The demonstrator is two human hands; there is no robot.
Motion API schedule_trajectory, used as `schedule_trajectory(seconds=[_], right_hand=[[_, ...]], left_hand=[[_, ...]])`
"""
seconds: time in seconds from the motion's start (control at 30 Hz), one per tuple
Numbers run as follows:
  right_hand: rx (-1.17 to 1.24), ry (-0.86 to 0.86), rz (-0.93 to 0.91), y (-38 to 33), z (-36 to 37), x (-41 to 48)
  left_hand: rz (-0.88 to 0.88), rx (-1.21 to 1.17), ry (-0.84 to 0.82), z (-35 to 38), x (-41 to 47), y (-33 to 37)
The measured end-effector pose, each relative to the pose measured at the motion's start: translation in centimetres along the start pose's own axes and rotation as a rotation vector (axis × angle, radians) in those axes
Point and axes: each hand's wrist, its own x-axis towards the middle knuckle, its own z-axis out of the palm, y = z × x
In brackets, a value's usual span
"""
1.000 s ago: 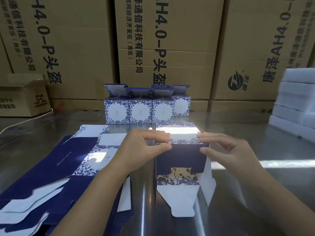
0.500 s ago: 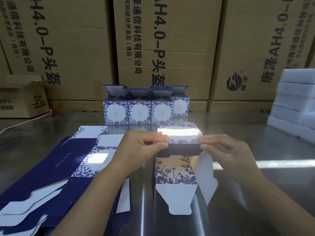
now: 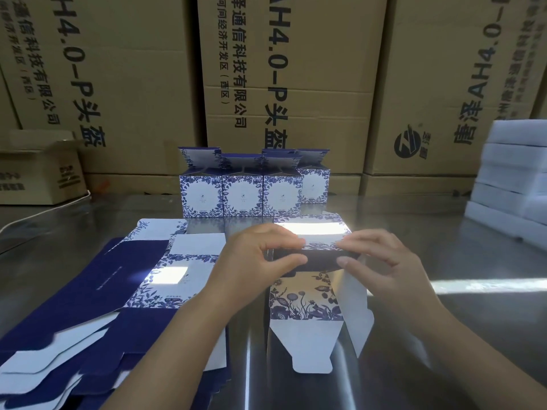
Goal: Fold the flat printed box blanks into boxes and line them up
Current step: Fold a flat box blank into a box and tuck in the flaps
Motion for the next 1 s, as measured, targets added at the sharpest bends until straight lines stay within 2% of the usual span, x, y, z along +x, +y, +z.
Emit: schedule_trajectory(seconds=[0.2, 0.5, 0.77, 1.0], right_hand=[[-0.008, 0.029, -0.029, -0.3, 0.7, 0.1], [-0.054, 0.045, -0.031, -0.8, 1.6, 0.1], [-0.057, 0.051, -0.026, -0.7, 1.7, -0.1], [-0.036, -0.001, 0.03, -0.7, 1.7, -0.1]], left_hand=[[0.154, 0.198, 0.078, 1.5, 0.0, 0.6], [0.202, 0.279, 0.143, 1.8, 0.0, 0.3], [0.159, 0.162, 0.033, 0.3, 0.2, -0.3], [0.182, 0.2, 0.012, 1.5, -0.1, 0.3]])
